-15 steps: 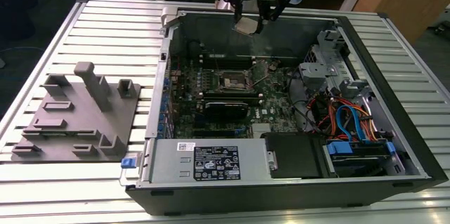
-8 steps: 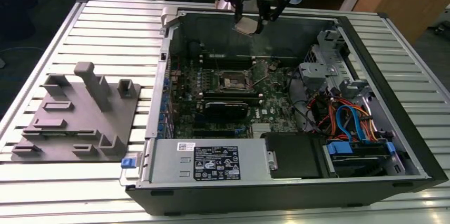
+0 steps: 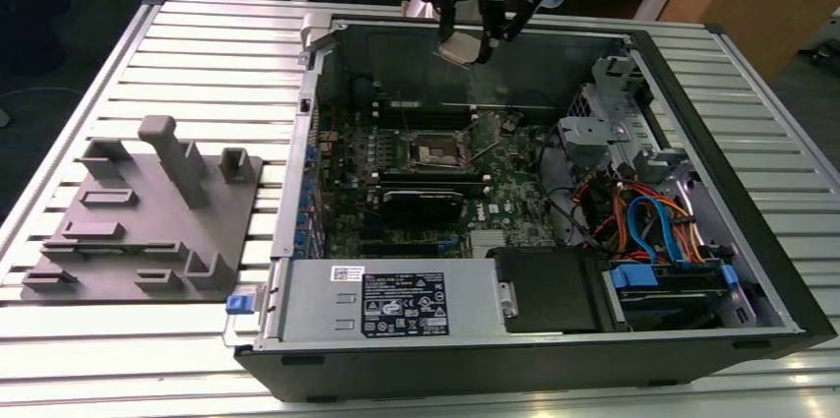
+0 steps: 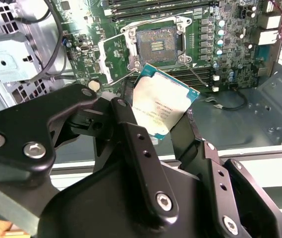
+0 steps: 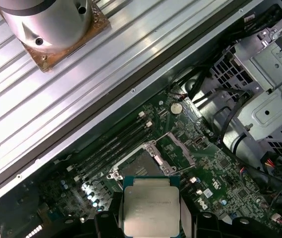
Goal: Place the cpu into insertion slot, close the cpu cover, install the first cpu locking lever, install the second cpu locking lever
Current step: 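Place the cpu into insertion slot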
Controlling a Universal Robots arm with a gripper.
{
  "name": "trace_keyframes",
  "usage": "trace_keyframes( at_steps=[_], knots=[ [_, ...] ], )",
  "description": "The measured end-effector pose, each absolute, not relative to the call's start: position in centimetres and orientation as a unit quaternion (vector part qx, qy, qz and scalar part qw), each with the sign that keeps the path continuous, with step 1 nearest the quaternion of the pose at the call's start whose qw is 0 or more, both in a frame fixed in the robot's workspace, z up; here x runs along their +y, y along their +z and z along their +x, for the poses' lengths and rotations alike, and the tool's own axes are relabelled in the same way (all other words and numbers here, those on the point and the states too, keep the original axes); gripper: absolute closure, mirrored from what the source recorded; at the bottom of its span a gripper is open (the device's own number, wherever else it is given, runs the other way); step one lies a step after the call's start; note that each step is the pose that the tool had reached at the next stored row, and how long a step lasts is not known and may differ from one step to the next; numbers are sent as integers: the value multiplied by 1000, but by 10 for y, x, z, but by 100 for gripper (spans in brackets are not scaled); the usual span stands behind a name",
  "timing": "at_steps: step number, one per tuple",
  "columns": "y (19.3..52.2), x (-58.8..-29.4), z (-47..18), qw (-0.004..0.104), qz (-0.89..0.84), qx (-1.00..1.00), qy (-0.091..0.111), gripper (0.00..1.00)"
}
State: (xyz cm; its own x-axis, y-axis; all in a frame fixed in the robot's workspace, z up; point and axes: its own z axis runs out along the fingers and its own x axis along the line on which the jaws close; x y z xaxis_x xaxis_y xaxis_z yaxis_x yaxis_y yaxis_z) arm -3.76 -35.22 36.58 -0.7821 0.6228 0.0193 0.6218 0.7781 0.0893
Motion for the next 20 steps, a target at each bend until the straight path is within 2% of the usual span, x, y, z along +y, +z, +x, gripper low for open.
trace_keyframes(
  at_steps=[20],
  knots=[
    [366, -352, -38, 7, 366, 930, 45, 46]
  ],
)
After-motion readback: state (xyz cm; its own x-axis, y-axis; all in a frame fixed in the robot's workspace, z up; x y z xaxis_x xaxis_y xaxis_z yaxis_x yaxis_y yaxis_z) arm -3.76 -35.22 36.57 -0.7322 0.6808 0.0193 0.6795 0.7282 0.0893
